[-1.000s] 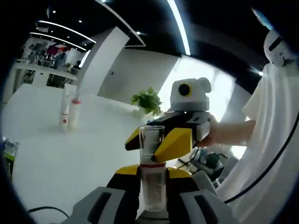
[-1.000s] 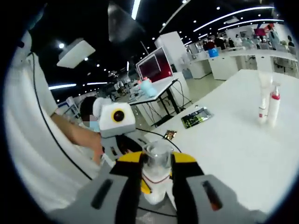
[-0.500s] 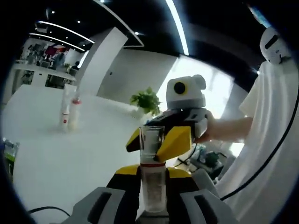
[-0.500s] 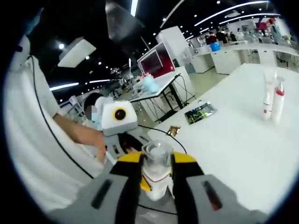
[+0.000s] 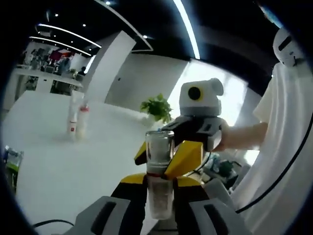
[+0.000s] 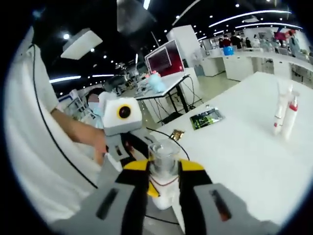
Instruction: Arrange the skincare products in the storage area until every visible bottle or jar stands upright without overlapping.
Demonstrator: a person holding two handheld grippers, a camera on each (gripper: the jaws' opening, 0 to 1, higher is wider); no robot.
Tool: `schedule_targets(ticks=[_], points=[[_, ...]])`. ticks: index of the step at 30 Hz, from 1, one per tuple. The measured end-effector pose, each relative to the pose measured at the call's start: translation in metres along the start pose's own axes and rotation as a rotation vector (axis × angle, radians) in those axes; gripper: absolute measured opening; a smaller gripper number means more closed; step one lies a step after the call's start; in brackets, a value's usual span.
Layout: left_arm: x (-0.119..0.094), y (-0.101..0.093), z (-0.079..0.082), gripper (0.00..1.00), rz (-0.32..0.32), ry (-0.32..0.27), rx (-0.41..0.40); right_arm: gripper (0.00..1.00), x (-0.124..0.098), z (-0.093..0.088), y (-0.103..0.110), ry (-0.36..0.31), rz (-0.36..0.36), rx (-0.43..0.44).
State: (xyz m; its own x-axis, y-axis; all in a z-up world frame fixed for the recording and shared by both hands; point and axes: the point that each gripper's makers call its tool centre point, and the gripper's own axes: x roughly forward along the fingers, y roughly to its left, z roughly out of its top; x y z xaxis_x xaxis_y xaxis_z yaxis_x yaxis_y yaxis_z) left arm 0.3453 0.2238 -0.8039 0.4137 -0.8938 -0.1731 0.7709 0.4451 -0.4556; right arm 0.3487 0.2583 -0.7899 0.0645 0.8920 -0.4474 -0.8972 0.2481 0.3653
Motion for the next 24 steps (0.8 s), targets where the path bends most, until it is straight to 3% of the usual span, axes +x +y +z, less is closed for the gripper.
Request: schedule_targets(ticks=[4, 5, 8, 11, 13, 14, 17, 19, 24], points=[[-0.004, 0.011, -0.001, 0.24, 0.066, 0.011, -0.052, 0.22, 0.000, 0.007, -0.009, -0.030, -0.026, 0.008], [-0.009, 0.023, -0.003, 0.28, 0.137, 0.029, -0.013, 0.22, 0.000, 0.008, -0.012, -0.034, -0.030, 0.014], [-0.023, 0.039, -0.010, 0.39, 0.234, 0.077, 0.070, 0.22, -0.003, 0.019, -0.027, -0.064, -0.054, 0.021], [-0.058, 0.071, -0.020, 0.43, 0.424, 0.198, 0.200, 0.22, -0.009, 0.031, -0.050, -0.077, -0.101, 0.009], [-0.076, 0.081, -0.021, 0.47, 0.491, 0.226, 0.261, 0.22, -0.011, 0.036, -0.065, -0.081, -0.131, 0.004], [-0.091, 0.091, -0.023, 0.49, 0.557, 0.244, 0.284, 0.22, -0.013, 0.040, -0.079, -0.085, -0.165, 0.004], [-0.116, 0.108, -0.039, 0.53, 0.650, 0.298, 0.285, 0.22, -0.018, 0.051, -0.117, -0.114, -0.238, 0.021], [-0.128, 0.116, -0.058, 0.55, 0.687, 0.372, 0.286, 0.22, -0.019, 0.056, -0.136, -0.126, -0.271, 0.048], [-0.125, 0.121, -0.082, 0.49, 0.720, 0.350, 0.209, 0.22, -0.018, 0.064, -0.187, -0.152, -0.357, 0.097]])
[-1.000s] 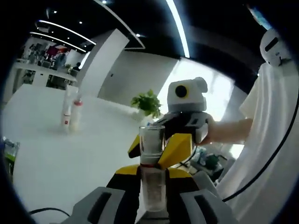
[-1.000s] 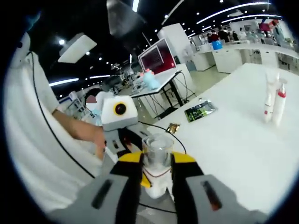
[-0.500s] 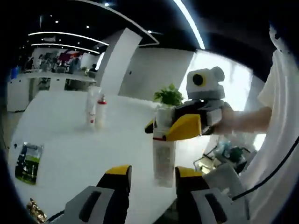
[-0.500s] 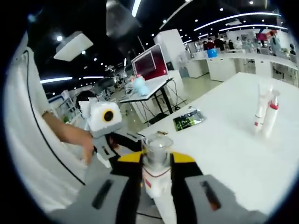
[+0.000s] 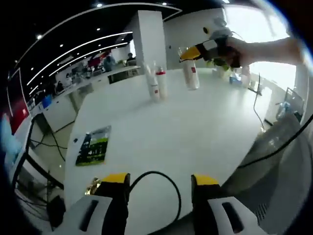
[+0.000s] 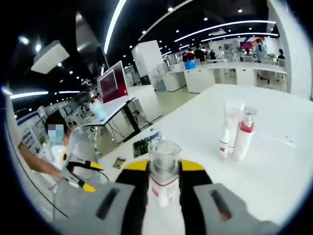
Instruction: Arrange the skincare products in the storage area until every visible bottle or jar stands upright without overlapping.
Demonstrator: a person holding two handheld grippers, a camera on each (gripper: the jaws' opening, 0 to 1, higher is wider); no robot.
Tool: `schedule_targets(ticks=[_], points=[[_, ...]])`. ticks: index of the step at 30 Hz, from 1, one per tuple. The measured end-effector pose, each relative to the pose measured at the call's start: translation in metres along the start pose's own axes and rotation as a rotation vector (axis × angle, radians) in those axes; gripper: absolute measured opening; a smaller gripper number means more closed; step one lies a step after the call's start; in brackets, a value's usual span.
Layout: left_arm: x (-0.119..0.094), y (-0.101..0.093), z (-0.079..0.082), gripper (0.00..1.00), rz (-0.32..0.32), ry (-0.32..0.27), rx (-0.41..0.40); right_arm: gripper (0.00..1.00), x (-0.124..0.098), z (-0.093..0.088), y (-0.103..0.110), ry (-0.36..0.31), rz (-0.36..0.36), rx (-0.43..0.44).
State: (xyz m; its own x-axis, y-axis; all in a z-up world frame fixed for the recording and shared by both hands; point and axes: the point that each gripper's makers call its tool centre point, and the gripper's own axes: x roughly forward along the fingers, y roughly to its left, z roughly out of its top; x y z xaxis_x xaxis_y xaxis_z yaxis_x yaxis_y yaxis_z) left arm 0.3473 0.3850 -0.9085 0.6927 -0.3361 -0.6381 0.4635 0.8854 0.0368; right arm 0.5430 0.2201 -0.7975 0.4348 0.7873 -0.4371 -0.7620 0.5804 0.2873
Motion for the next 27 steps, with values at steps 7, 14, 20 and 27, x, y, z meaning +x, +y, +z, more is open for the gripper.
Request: schedule_targets(ticks=[7, 14, 20, 27], points=[[0.009, 0.021, -0.004, 0.33, 0.063, 0.032, -0.076, 0.22, 0.031, -0.001, -0.059, -0.024, -0.117, -0.098], [0.010, 0.016, 0.003, 0.35, 0.089, 0.005, 0.169, 0.22, 0.056, -0.010, -0.088, 0.025, -0.164, -0.227], [0.010, 0.020, 0.000, 0.36, 0.095, 0.006, 0.101, 0.22, 0.071, -0.014, -0.108, 0.015, -0.174, -0.221], [0.011, 0.021, -0.001, 0.36, 0.095, 0.012, 0.088, 0.22, 0.076, -0.017, -0.119, -0.014, -0.184, -0.206]])
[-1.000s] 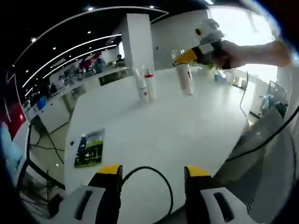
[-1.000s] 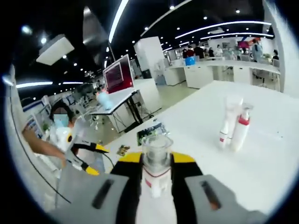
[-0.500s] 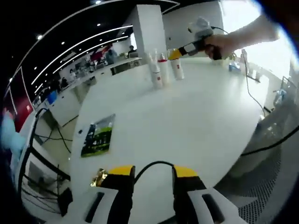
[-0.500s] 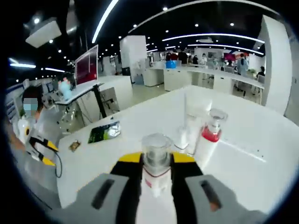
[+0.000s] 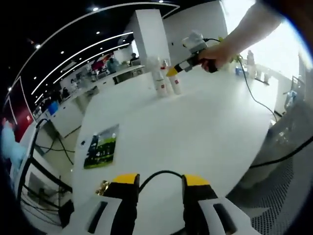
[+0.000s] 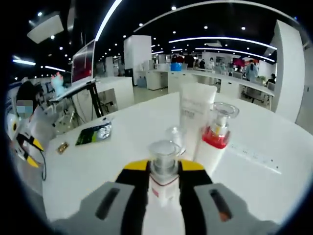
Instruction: Arrange the skincare products in the storage area until every visible bottle or jar stands upright without overlapping.
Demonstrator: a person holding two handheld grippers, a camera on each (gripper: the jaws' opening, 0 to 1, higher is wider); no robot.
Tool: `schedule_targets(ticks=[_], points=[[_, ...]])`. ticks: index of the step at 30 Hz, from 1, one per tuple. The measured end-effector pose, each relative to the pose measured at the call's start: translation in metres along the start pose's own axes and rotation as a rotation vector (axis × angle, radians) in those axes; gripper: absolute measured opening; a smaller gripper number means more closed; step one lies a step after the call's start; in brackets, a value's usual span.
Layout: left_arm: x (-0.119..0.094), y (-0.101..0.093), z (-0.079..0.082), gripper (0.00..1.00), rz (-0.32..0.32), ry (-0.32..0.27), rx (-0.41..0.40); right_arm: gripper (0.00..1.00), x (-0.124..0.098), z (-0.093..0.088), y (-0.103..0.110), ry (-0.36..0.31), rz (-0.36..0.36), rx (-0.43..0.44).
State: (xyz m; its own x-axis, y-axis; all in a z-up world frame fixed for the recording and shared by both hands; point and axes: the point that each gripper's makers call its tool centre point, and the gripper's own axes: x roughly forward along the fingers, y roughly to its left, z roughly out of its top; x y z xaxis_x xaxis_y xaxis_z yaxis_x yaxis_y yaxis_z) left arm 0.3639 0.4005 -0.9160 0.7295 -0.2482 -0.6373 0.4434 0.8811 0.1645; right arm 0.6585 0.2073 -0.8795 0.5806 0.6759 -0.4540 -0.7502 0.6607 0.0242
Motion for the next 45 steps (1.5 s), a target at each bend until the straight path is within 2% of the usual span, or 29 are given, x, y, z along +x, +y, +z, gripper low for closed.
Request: schedule_targets(ticks=[4, 13, 21, 26, 30, 36, 42, 43, 44, 45], points=[[0.000, 0.000, -0.001, 0.35, 0.001, 0.005, -0.008, 0.22, 0.002, 0.004, -0.007, -0.041, -0.011, -0.011], [0.002, -0.001, -0.006, 0.35, -0.006, 0.021, -0.002, 0.22, 0.008, -0.002, -0.019, -0.034, -0.036, -0.001], [0.002, -0.001, -0.008, 0.34, -0.012, 0.028, 0.001, 0.23, 0.018, 0.001, -0.019, -0.063, -0.038, -0.011], [0.002, -0.002, -0.009, 0.34, -0.018, 0.034, 0.005, 0.23, 0.023, -0.005, -0.015, -0.053, -0.028, -0.046], [0.002, -0.001, -0.010, 0.33, -0.013, 0.037, -0.003, 0.23, 0.020, -0.005, -0.018, -0.088, -0.024, -0.062], [0.002, -0.001, -0.010, 0.33, -0.015, 0.038, 0.000, 0.23, 0.014, -0.007, -0.022, -0.087, -0.040, -0.067], [0.002, 0.000, -0.011, 0.32, -0.016, 0.041, 0.006, 0.24, 0.013, -0.011, -0.016, -0.051, -0.032, -0.094], [0.002, 0.000, -0.011, 0.32, -0.016, 0.041, 0.006, 0.24, 0.013, -0.012, -0.016, -0.036, -0.034, -0.096], [0.002, 0.000, -0.012, 0.32, -0.015, 0.043, 0.007, 0.26, 0.013, -0.023, -0.017, 0.027, -0.039, -0.108], [0.002, 0.000, -0.012, 0.32, -0.015, 0.043, 0.007, 0.28, 0.014, -0.027, -0.015, 0.043, -0.032, -0.108]])
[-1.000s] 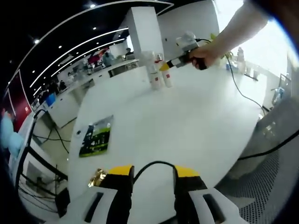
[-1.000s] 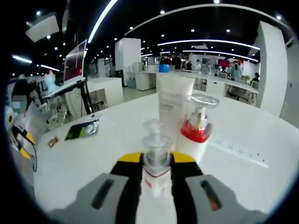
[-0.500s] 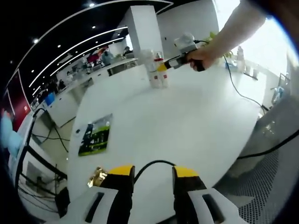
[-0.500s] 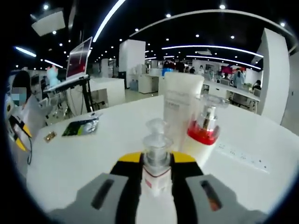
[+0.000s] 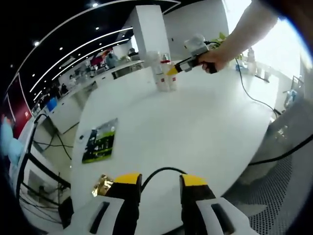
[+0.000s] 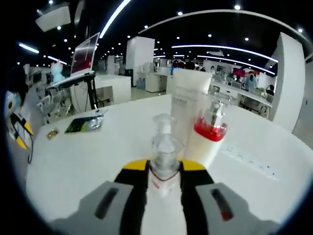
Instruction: Arrange the skincare products in the storage area until every visible bottle or jar stands upright without overlapping.
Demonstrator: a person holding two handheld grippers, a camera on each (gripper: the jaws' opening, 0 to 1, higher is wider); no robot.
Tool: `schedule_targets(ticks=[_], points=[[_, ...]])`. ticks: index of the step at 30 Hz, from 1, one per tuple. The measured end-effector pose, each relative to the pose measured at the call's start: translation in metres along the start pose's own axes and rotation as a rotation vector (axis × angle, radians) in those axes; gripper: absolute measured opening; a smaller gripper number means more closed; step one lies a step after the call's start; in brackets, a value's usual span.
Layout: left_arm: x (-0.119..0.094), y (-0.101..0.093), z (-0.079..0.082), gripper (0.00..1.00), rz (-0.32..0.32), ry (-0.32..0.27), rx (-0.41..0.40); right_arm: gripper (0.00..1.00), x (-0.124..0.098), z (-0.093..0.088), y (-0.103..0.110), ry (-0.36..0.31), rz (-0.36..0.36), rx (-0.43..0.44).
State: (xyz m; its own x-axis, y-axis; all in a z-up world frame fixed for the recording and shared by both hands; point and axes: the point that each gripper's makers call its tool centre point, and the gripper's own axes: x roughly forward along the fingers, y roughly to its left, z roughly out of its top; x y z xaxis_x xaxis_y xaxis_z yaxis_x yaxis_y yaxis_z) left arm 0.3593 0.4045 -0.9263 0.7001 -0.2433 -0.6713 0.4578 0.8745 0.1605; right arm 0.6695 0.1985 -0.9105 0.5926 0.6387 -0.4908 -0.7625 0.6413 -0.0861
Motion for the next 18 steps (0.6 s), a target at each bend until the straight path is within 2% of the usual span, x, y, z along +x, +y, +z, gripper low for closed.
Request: schedule_targets(ticks=[2, 6, 10, 18], points=[[0.000, 0.000, 0.000, 0.32, 0.001, 0.001, -0.001, 0.31, 0.000, -0.002, 0.001, -0.005, -0.002, 0.008], [0.000, 0.001, -0.001, 0.32, 0.003, 0.002, -0.002, 0.32, -0.001, -0.005, 0.003, 0.006, -0.006, 0.023], [0.000, 0.001, -0.001, 0.31, 0.003, 0.002, 0.002, 0.32, 0.000, -0.016, 0.000, 0.066, -0.032, 0.050], [0.000, 0.002, -0.003, 0.30, 0.008, 0.011, -0.001, 0.32, 0.006, -0.025, -0.007, 0.108, -0.062, 0.131]])
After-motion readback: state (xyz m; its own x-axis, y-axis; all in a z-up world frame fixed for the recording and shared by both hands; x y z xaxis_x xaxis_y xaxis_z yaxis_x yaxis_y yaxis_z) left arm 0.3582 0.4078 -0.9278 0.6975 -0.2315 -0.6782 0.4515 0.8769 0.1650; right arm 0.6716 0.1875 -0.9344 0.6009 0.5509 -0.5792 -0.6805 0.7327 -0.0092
